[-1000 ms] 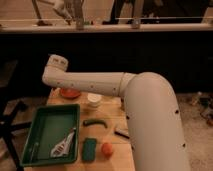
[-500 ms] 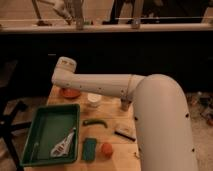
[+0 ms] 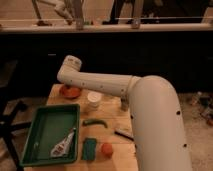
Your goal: Place grapes in red bowl
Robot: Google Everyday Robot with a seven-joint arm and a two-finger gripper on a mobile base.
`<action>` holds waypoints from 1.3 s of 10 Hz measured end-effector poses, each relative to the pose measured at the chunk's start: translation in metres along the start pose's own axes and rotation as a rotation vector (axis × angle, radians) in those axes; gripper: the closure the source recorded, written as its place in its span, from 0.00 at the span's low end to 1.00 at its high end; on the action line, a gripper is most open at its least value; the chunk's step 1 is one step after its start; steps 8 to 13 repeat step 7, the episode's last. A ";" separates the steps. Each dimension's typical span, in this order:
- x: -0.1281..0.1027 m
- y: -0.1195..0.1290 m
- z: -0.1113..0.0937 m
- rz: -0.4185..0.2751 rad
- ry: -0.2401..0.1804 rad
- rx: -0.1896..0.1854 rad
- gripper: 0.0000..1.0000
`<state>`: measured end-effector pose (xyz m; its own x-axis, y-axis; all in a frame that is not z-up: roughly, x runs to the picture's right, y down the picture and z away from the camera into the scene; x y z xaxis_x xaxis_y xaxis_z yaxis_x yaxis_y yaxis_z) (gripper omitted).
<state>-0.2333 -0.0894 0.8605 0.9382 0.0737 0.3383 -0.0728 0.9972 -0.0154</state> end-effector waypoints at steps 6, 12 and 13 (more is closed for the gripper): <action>0.010 0.003 0.019 0.022 0.018 -0.036 1.00; 0.010 0.003 0.019 0.022 0.018 -0.036 0.97; 0.010 0.003 0.019 0.022 0.018 -0.036 0.97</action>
